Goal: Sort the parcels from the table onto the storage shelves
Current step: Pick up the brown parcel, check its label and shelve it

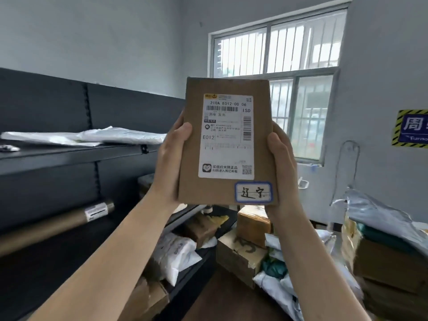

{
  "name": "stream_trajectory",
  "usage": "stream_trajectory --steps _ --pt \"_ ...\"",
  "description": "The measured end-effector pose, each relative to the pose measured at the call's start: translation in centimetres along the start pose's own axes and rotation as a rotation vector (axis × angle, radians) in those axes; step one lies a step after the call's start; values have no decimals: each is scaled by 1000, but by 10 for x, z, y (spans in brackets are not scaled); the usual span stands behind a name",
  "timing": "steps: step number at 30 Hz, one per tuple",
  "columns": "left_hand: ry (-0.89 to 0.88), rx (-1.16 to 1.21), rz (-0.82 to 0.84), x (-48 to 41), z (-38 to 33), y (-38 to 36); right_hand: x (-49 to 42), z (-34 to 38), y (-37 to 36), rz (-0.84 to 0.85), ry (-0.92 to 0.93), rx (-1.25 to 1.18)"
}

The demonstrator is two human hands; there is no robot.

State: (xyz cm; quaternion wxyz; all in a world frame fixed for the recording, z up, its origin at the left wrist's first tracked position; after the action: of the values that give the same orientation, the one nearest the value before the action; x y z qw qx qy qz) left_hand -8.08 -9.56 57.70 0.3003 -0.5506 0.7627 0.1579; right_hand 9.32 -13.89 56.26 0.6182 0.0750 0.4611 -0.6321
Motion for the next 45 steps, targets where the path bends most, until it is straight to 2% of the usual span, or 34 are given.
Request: stream_trajectory --steps 6,9,23,33,37,45 --pt "96 -128 -285 95 -48 19 56 2 -40 149 -158 -139" --pt "88 -221 -449 145 -91 32 84 5 -76 233 -232 -203" --pt "-20 -591 -926 422 -347 74 293 71 -317 560 -495 -594" --pt "-21 -726 -1141 623 -495 87 476 135 -458 668 -680 -764" --pt "-30 -759 -1169 690 -539 91 538 156 -508 742 -731 -814" --pt "-52 -867 -1337 817 -623 119 659 175 -616 873 -838 -876"
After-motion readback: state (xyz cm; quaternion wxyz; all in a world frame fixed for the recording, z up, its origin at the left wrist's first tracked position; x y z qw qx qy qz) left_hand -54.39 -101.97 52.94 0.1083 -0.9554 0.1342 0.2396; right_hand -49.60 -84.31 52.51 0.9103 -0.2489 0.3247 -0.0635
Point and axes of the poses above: each hand's wrist, its own x-axis away from the middle knuckle, its own y-axis out of the back of the hand, z = x × y, the point moved 3 cm from there along -x, towards the middle knuckle, and after that the axes turned 14 degrees about -x, right-handed, at the moved point
